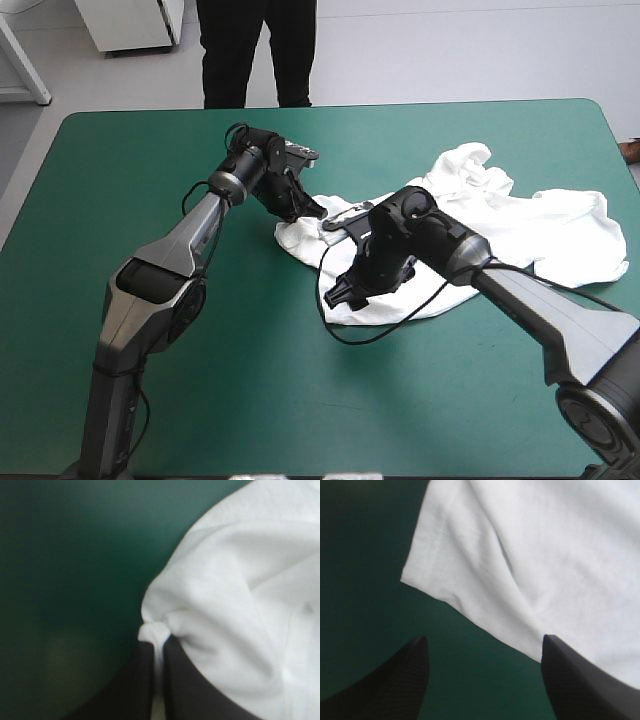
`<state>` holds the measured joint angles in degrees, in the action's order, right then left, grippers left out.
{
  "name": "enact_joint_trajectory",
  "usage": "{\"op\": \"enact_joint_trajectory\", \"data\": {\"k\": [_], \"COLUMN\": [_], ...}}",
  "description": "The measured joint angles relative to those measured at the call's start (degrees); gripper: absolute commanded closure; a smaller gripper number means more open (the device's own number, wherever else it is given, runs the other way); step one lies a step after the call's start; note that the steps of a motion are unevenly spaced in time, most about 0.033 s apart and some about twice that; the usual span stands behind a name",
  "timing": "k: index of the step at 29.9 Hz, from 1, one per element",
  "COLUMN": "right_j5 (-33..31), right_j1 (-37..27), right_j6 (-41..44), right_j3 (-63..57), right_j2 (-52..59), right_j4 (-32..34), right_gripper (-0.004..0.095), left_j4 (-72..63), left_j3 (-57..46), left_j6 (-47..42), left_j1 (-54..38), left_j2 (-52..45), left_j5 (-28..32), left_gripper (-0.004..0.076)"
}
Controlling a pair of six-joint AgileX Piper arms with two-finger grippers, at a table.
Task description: Fold the cloth
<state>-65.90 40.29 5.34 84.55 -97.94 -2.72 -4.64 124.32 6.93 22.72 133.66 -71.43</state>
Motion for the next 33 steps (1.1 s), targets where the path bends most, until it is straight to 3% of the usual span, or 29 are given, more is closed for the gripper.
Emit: {"op": "enact_joint_trajectory", "data": {"k": [8, 18, 21, 27, 33], "right_j5": [2.63, 6.94, 6.33, 5.33, 5.2], "right_j1": [4.39, 5.02, 5.02, 4.78, 4.68], "right_j6": [0.24, 0.63, 1.17, 1.96, 1.96], "right_j3": [0.76, 1.28, 2.01, 2.48, 2.06], "right_j2": [-5.17, -12.64, -13.6, -14.57, -14.57], "right_j4": [-0.48, -2.49, -2.35, -0.28, 0.64], "right_gripper": [0.03, 0.032, 0.0443, 0.0931, 0.0925], "left_j4": [-3.84, -4.8, -4.84, -4.91, -4.97], "left_j3": [0.0, 0.0, 0.0, 0.0, 0.0], "left_j6": [0.49, 0.49, 0.49, 0.55, 0.6], "left_j1": [-1.81, -2.19, -2.24, -2.25, -2.25], "left_j2": [0.13, 0.18, 0.24, 0.24, 0.24], "left_j5": [0.0, 0.0, 0.0, 0.0, 0.0], "left_gripper": [0.0727, 0.0727, 0.0727, 0.0727, 0.0727]}}
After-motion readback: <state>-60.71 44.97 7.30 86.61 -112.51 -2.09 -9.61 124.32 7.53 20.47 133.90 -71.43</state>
